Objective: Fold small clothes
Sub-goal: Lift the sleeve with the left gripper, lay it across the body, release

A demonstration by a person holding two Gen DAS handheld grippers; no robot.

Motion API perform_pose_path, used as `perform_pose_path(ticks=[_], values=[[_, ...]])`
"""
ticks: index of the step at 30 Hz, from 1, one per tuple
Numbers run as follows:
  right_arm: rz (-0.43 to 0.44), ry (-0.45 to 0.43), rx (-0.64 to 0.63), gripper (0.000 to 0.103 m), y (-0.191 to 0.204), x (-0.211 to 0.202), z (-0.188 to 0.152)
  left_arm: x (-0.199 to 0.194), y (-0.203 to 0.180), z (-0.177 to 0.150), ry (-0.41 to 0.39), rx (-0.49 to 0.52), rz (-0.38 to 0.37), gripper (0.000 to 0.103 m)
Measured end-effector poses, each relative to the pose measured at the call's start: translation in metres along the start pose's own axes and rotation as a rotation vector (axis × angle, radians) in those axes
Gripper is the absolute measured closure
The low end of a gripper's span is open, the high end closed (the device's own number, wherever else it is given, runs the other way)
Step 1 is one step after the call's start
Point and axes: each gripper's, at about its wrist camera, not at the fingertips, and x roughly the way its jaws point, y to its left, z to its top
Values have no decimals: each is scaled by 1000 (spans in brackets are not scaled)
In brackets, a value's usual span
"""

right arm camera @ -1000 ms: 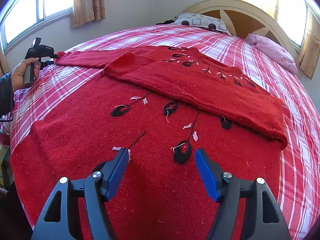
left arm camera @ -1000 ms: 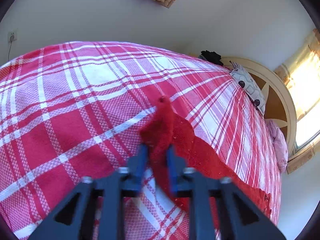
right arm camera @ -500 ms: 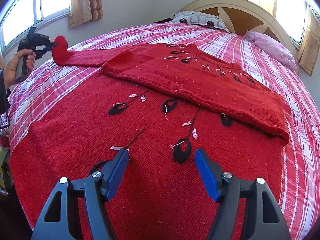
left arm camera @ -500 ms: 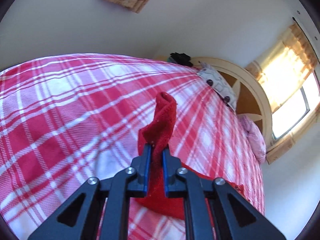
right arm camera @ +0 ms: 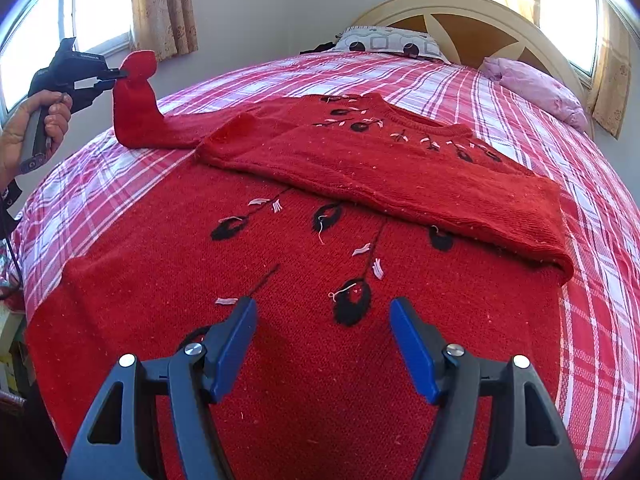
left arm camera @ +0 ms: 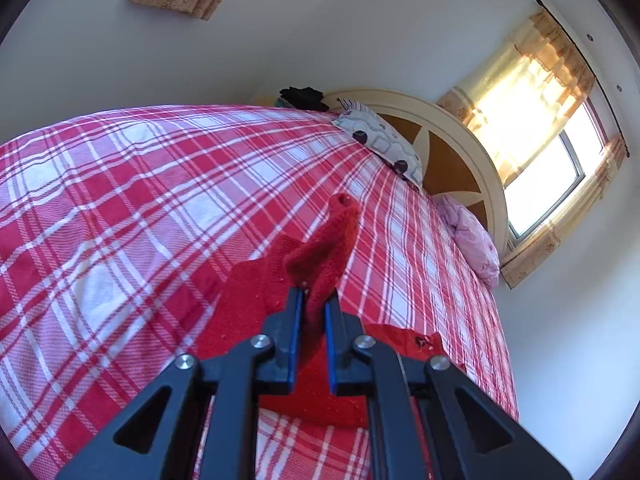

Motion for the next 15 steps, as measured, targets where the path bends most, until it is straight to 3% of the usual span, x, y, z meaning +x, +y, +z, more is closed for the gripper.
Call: perform_pose_path(ticks=[15], values=[[7, -21, 46, 34, -9, -5, -1, 20, -76, -40, 107, 82, -109, 93]])
